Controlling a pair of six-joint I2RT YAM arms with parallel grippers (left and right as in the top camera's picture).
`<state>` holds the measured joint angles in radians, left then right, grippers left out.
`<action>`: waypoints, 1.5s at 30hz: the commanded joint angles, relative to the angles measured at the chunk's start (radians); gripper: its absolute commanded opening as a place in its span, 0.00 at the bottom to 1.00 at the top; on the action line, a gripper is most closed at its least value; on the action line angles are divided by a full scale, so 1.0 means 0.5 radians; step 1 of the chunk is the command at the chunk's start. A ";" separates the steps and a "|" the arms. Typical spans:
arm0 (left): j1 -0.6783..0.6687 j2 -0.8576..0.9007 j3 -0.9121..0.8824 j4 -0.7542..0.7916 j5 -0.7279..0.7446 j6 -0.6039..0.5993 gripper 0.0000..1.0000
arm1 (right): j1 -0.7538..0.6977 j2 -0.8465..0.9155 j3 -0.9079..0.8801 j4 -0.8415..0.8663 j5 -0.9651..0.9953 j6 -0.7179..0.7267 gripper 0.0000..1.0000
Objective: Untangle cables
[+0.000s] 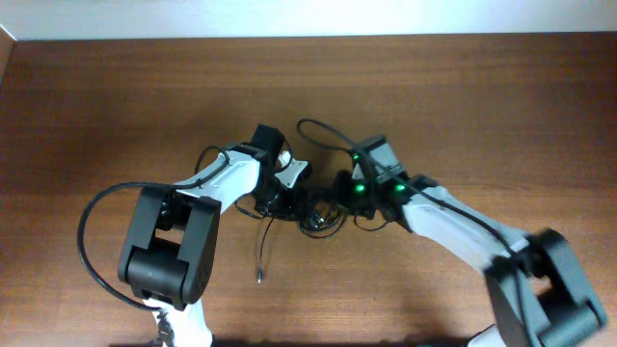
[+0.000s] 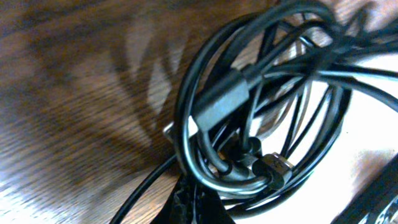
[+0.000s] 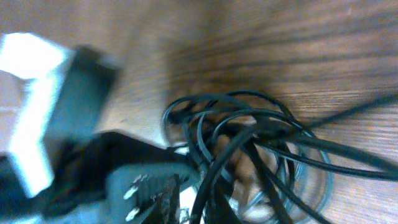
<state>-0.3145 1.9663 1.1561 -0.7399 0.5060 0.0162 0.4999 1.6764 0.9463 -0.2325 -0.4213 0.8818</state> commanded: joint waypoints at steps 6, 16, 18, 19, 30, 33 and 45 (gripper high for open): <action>0.019 0.036 -0.018 0.008 -0.288 -0.064 0.00 | -0.034 -0.197 0.014 -0.271 0.254 -0.223 0.04; 0.019 0.035 -0.018 -0.001 -0.288 -0.064 0.01 | -0.034 -0.197 0.014 -0.652 0.616 -0.252 0.07; 0.019 0.035 -0.018 -0.002 -0.289 -0.064 0.00 | -0.035 -0.197 0.014 -0.706 0.693 -0.256 0.11; 0.020 0.035 -0.018 -0.002 -0.288 -0.064 0.00 | -0.040 -0.197 0.014 -0.732 0.709 -0.293 0.12; 0.162 0.034 0.046 -0.124 0.400 0.330 0.20 | -0.311 -0.194 0.396 -0.906 -0.152 -0.918 0.54; 0.175 0.014 0.148 -0.230 0.410 0.330 0.33 | -0.306 -0.095 0.396 -0.771 -0.143 -0.890 0.48; 0.006 0.042 0.176 -0.105 0.093 0.203 0.31 | -0.303 0.249 0.395 -0.647 -0.212 -0.414 0.35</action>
<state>-0.3084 1.9732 1.2346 -0.8024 0.6125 0.1375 0.3500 1.7931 1.1332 -0.5713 -0.5117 0.5800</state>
